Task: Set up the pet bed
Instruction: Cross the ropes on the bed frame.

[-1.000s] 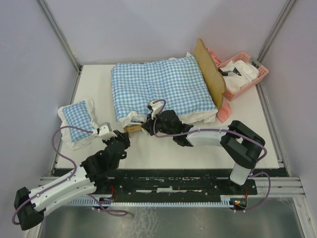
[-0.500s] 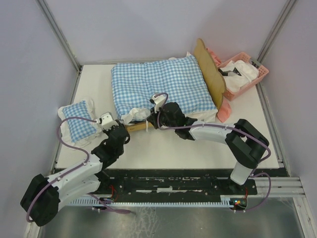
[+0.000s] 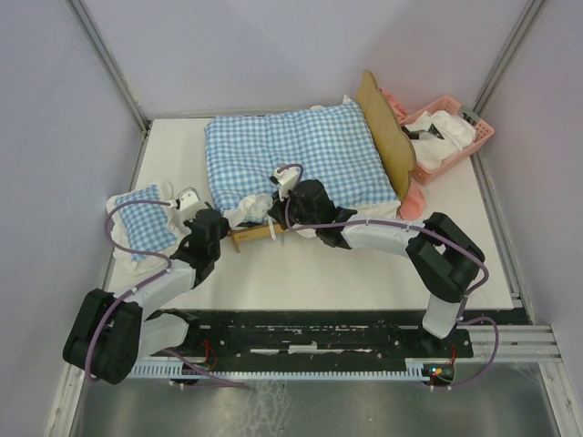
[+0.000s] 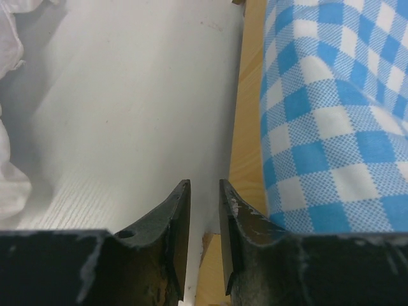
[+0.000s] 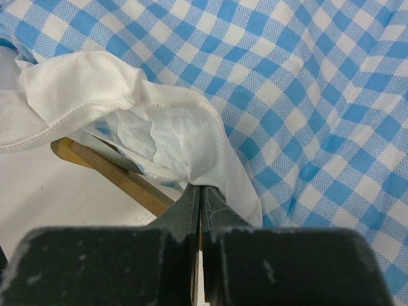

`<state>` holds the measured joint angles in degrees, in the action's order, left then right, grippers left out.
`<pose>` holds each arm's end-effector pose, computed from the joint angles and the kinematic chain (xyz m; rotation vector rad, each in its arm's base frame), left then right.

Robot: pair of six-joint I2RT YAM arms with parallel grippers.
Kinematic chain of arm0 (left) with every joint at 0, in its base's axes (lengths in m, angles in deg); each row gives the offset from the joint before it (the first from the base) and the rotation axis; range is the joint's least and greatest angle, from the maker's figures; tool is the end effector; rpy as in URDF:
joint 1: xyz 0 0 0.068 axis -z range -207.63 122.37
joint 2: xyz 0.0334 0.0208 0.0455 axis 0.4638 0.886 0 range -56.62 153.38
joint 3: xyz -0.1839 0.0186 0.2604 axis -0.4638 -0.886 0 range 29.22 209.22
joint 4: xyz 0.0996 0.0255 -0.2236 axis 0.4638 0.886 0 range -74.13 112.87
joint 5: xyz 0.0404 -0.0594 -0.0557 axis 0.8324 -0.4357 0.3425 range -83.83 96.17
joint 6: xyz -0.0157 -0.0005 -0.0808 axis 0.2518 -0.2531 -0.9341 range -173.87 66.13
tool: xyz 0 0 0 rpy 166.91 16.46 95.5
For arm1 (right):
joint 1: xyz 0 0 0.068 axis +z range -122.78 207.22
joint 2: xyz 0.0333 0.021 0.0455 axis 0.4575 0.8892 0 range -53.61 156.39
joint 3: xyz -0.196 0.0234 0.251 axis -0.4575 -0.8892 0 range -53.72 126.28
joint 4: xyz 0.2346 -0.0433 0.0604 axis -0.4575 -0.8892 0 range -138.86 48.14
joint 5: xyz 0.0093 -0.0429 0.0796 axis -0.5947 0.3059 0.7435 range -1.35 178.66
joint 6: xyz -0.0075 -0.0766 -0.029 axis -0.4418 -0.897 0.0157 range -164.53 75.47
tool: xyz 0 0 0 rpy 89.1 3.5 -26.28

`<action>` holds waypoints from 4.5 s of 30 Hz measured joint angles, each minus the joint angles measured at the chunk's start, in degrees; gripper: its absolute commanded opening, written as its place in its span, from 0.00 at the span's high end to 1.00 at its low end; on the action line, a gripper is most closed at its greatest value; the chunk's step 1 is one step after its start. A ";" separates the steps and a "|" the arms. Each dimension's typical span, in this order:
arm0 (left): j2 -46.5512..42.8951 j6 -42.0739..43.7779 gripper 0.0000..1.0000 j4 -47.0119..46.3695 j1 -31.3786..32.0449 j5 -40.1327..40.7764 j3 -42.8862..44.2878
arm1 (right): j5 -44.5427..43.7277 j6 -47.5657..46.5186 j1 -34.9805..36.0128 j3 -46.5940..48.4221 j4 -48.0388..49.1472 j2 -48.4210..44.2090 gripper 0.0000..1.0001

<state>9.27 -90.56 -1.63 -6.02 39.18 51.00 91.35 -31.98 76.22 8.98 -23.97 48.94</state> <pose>0.2173 -0.0441 0.2220 -0.6016 1.8621 -0.0806 0.2839 0.3316 0.2630 -0.6652 1.9181 0.7423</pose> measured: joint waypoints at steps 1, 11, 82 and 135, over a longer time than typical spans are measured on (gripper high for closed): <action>-0.24 -0.04 0.64 0.35 -0.07 -0.35 0.31 | 0.04 -0.07 -0.04 0.15 -0.02 0.20 0.98; -16.22 -2.97 0.57 13.33 -0.09 -4.90 -0.20 | 0.13 -0.48 -0.37 0.26 -0.44 0.28 0.98; 26.53 9.44 0.44 -26.45 32.70 19.52 -3.08 | 0.09 -2.71 -1.66 2.14 -2.97 1.55 0.98; -13.29 -8.04 0.97 2.49 29.27 6.78 -16.57 | 15.08 10.51 -2.54 -3.69 8.46 1.38 0.98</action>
<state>-4.02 -98.60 0.86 23.24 45.96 34.43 106.44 -21.46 73.68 5.29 -15.51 50.31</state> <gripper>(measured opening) 0.042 0.025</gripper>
